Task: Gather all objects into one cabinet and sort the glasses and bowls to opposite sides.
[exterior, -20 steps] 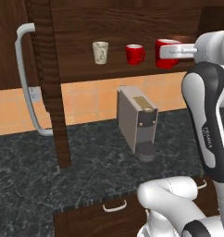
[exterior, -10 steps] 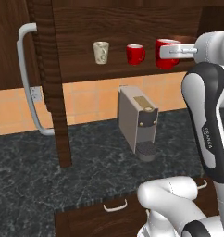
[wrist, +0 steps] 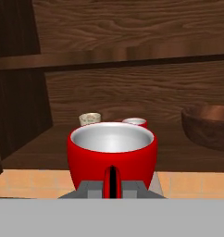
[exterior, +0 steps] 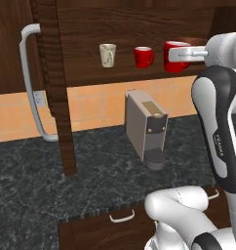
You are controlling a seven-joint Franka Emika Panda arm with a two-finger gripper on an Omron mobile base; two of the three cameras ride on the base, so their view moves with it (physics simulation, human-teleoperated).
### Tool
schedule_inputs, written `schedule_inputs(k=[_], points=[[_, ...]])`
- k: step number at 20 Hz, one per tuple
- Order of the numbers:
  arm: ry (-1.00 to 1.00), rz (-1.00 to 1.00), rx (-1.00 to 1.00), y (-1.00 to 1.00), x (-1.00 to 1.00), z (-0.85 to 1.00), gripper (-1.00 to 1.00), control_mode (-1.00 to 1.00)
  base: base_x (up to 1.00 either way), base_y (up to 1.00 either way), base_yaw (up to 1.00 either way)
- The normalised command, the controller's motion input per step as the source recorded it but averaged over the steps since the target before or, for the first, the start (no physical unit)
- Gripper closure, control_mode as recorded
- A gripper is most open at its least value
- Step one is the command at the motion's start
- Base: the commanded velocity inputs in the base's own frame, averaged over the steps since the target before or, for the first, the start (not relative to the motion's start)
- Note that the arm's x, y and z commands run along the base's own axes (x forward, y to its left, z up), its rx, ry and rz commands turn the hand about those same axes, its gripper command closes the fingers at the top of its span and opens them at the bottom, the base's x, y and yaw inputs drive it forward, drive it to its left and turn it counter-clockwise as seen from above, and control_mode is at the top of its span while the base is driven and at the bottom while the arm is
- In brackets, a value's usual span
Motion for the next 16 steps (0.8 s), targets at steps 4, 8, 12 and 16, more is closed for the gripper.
schedule_inputs(k=[4,8,12,16], points=[[0.00,0.00,0.00,0.00,0.00,0.00,1.00,1.00,-0.07,0.25,0.01],[-0.01,0.08,-0.06,0.42,-0.06,-0.23,1.00,-1.00,-0.04,0.08,0.01],[-0.01,0.11,-0.07,0.58,0.06,-0.44,1.00,-1.00,0.00,0.00,0.00],[-0.08,0.05,-0.02,0.35,0.49,-0.24,1.00,-1.00,0.00,0.00,0.00]])
